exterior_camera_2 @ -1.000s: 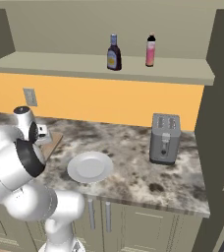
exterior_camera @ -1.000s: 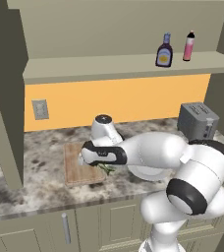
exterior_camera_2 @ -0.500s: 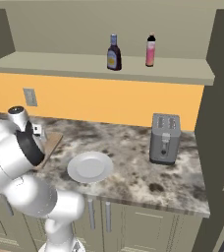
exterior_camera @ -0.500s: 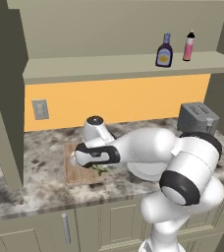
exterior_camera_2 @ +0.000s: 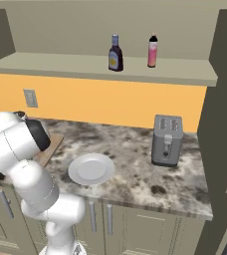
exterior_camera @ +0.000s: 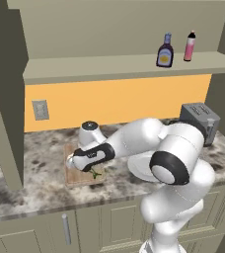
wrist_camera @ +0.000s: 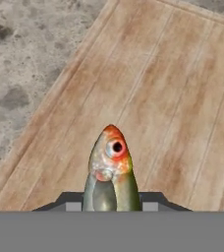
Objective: Pick the fish from the plate and place it on the cutting board. Then pick the condiment bottle from the cabinet and place it next to the cutting board.
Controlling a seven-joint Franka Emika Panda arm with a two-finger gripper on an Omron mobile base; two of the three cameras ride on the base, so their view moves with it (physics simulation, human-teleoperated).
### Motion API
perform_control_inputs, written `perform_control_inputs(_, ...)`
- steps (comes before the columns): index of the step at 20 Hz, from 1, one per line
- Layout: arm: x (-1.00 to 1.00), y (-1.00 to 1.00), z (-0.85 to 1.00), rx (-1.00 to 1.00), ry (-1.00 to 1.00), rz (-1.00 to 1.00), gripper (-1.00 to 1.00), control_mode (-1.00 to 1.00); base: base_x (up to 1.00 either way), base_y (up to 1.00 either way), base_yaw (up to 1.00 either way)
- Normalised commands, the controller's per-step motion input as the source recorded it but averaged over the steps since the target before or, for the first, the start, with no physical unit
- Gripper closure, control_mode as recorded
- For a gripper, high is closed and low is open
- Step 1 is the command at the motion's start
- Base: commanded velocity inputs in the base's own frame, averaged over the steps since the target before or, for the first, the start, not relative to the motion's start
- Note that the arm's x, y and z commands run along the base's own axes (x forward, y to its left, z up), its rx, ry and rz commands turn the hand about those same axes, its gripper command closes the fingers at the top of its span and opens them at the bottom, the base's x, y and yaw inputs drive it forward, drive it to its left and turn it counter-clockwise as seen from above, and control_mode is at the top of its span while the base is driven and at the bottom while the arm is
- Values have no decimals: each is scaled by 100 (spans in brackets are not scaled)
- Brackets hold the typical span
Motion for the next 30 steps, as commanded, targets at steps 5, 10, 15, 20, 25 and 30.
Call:
perform_control_inputs(5, 28, 10, -26, -1, 0, 0, 100, -100, 0, 0, 0)
perform_control_inputs(10, 34, 7, -36, -2, -2, -1, 100, -100, 0, 0, 0)
perform_control_inputs(15, 38, 11, -33, -3, -2, -2, 100, -100, 0, 0, 0)
perform_control_inputs(20, 18, 12, -24, 0, -1, -1, -100, -100, 0, 0, 0)
perform_control_inputs(25, 0, -8, 9, 2, -1, -1, -100, -100, 0, 0, 0)
perform_control_inputs(30, 0, -9, 41, 10, -3, 0, -100, -100, 0, 0, 0)
